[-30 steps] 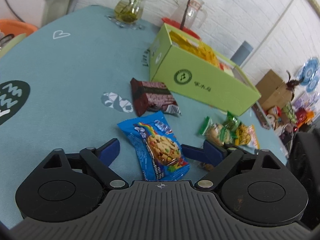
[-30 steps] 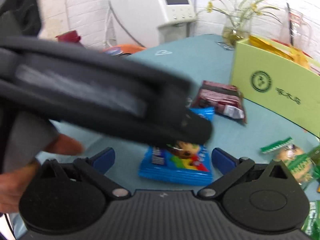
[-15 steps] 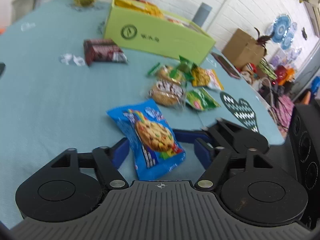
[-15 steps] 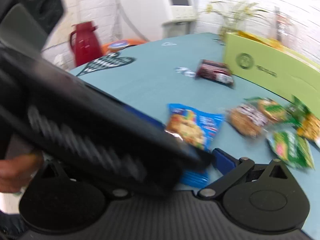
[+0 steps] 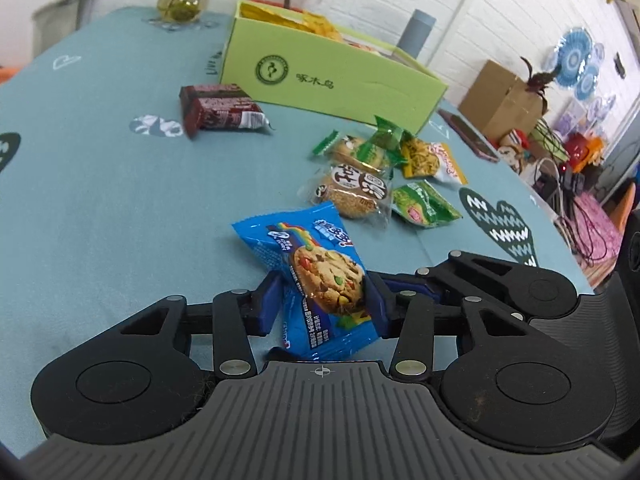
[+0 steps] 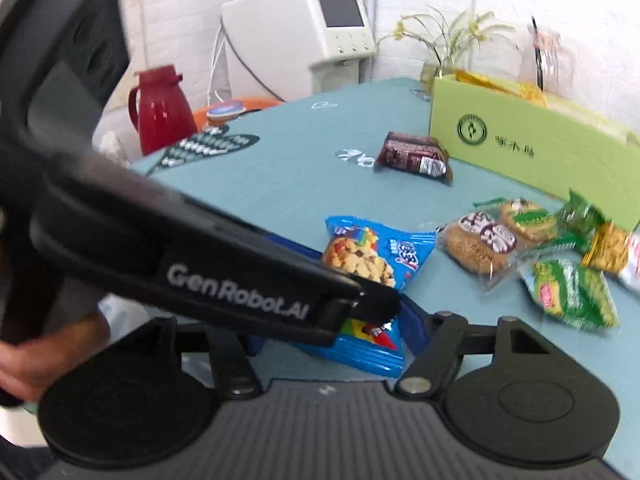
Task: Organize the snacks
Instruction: 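Carry the blue cookie packet into the green box and open the left tool, then grasp the round biscuit packet with the left tool, then carry the round biscuit packet into the green box and release it, then grasp the green pea snack bag with the left tool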
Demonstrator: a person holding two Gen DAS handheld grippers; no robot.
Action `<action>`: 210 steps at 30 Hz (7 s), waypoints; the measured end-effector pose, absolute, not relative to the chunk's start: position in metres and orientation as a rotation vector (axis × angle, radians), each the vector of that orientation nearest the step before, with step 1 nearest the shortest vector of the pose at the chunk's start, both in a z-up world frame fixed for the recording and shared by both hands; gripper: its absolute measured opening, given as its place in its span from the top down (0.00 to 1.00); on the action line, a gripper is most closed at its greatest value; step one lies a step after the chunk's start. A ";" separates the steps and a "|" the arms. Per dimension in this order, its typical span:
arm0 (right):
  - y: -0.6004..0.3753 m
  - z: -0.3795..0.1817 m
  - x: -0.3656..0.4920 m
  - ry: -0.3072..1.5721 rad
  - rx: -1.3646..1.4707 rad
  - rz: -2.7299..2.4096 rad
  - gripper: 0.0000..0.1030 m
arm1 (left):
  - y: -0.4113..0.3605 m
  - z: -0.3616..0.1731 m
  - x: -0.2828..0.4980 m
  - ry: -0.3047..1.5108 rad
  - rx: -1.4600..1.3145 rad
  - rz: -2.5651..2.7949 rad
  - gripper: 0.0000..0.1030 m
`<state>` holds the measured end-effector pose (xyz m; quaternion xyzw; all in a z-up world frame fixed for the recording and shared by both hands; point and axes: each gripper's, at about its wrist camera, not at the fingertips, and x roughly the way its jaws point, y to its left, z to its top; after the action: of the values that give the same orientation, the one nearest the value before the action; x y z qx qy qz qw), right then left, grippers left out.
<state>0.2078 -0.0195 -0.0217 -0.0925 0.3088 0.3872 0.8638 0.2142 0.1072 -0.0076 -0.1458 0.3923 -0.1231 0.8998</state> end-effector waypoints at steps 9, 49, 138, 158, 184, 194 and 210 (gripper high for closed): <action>-0.037 0.019 0.233 0.517 -0.145 0.769 0.27 | 0.103 0.049 0.250 0.709 -0.342 -0.285 0.80; -0.091 0.008 0.320 0.600 0.040 0.662 0.09 | 0.104 0.053 0.350 0.651 -0.244 -0.305 0.22; -0.052 0.019 0.492 0.579 -0.146 0.582 0.27 | 0.056 0.049 0.540 0.786 -0.307 -0.353 0.88; -0.115 -0.006 0.314 0.549 -0.031 0.536 0.00 | 0.085 0.050 0.368 0.675 -0.388 -0.382 0.23; -0.066 -0.017 0.210 0.575 -0.206 0.642 0.00 | 0.100 0.009 0.282 0.827 -0.475 -0.322 0.42; -0.046 -0.039 0.215 0.655 -0.197 0.694 0.01 | 0.092 -0.004 0.265 0.875 -0.460 -0.319 0.44; -0.040 -0.043 0.226 0.651 -0.189 0.638 0.01 | 0.084 -0.004 0.269 0.873 -0.426 -0.326 0.40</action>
<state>0.2257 -0.0404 -0.0430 -0.0911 0.3139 0.3074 0.8937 0.2686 0.0843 -0.0039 -0.2037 0.4176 -0.1559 0.8717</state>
